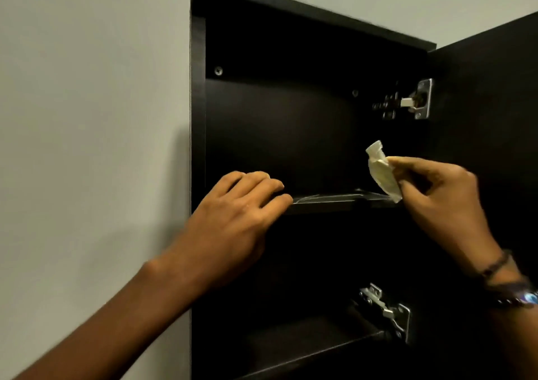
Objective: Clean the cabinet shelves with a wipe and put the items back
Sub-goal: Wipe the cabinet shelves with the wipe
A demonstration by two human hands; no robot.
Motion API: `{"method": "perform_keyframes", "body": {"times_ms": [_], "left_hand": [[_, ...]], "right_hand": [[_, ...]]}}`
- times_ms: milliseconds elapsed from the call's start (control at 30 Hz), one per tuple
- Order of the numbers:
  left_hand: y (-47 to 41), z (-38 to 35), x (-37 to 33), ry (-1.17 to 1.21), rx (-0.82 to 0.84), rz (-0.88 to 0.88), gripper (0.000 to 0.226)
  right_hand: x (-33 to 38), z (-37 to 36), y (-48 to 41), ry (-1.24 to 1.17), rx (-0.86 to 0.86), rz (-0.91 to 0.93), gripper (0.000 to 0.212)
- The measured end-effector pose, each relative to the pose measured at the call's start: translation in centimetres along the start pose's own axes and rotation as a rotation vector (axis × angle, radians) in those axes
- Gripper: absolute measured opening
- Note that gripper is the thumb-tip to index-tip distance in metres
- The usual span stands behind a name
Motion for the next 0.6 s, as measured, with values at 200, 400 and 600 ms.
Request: {"method": "perform_keyframes", "body": {"times_ms": [200,400,600], "left_hand": [[-2.3,-3.8,5.0,-0.205,0.227,-0.154,0.041],[-3.0,-3.8,6.3,-0.204,0.175,-0.164,0.038],[-3.0,-3.8,7.0,-0.122,0.183,-0.127,0.041]], "right_hand": [[-3.9,-9.2,-0.5,0.415,0.655,-0.103,0.029],[7.0,-16.2,3.2,0.300,0.865,0.150,0.038],[12.3,-19.1,5.9,-0.094,0.988,0.134,0.036]]}}
Point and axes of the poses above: each hand's wrist, its own y-axis away from the middle knuckle, its own z-axis out of the back of the hand, x = y × z, the point moved 10 cm from there along -y, towards the middle knuckle, and after that the axes turned 11 degrees about -x, right-handed, at the moved point
